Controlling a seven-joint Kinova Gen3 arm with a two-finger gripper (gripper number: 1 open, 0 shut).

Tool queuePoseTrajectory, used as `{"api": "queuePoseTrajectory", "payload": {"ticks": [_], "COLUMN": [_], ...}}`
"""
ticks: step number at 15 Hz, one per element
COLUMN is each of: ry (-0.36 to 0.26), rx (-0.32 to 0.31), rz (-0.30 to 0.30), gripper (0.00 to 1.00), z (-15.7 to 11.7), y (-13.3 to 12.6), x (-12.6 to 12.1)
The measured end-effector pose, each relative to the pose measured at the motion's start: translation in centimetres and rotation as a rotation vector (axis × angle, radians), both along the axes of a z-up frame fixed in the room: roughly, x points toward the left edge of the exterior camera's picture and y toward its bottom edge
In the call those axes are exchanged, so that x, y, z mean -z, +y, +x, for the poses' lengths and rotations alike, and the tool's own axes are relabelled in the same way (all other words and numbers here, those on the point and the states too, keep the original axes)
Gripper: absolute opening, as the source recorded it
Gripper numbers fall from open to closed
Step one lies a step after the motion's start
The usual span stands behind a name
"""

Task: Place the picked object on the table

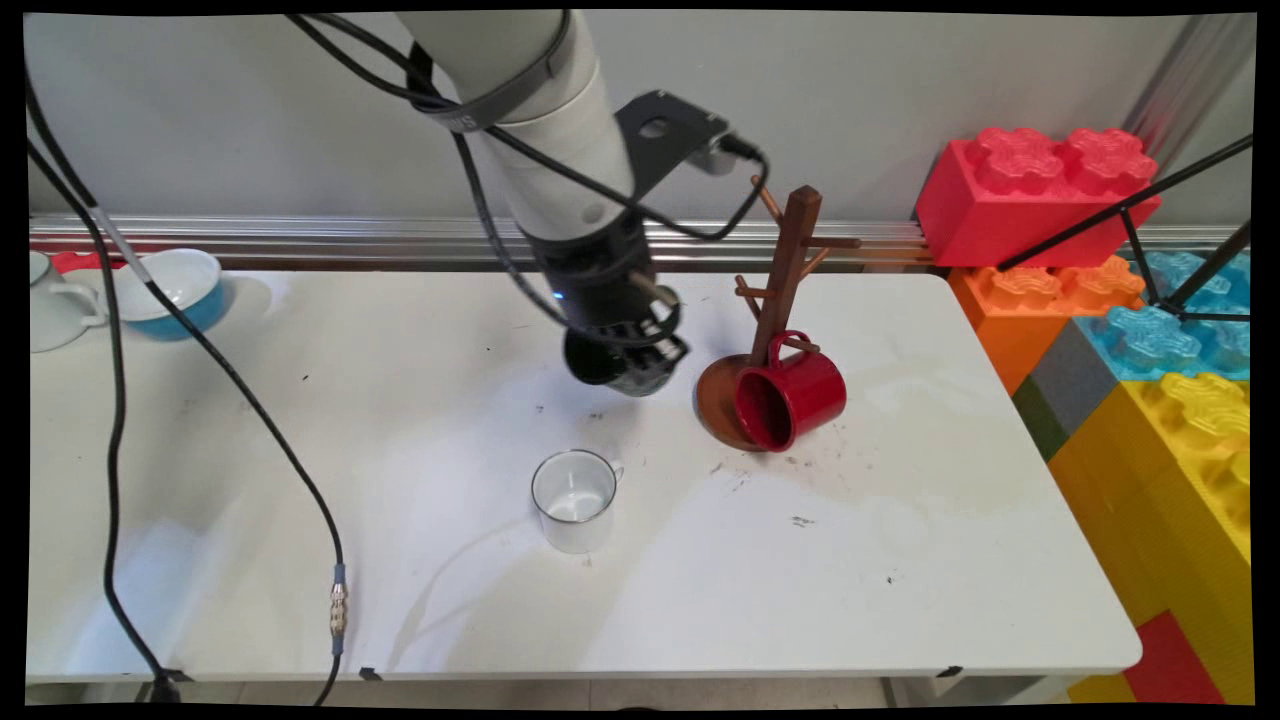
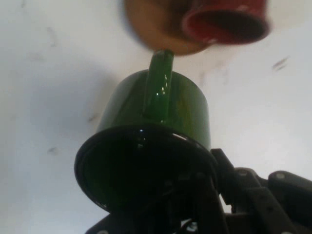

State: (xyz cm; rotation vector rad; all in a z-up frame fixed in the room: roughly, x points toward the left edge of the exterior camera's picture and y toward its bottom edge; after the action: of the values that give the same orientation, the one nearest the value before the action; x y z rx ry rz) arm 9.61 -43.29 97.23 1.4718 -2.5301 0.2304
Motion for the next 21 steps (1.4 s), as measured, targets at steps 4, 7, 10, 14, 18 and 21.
{"api": "queuePoseTrajectory", "payload": {"ticks": [4,7,10,14,18,21], "ry": [-0.102,-0.166,-0.207,-0.251,-0.272,-0.277], "rx": [0.102,0.147,0.177,0.212,0.239,0.255], "rz": [0.062,0.101,0.131,0.167,0.195,0.217], "gripper": [0.0,0.0,0.0,0.0,0.0,0.0], "z": [2.2,3.4,4.1,4.8,4.7,4.4], "y": [-1.9,-3.6,-4.9,-6.7,-8.2,-8.9], "x": [1.8,3.3,4.6,6.5,8.7,10.2]}}
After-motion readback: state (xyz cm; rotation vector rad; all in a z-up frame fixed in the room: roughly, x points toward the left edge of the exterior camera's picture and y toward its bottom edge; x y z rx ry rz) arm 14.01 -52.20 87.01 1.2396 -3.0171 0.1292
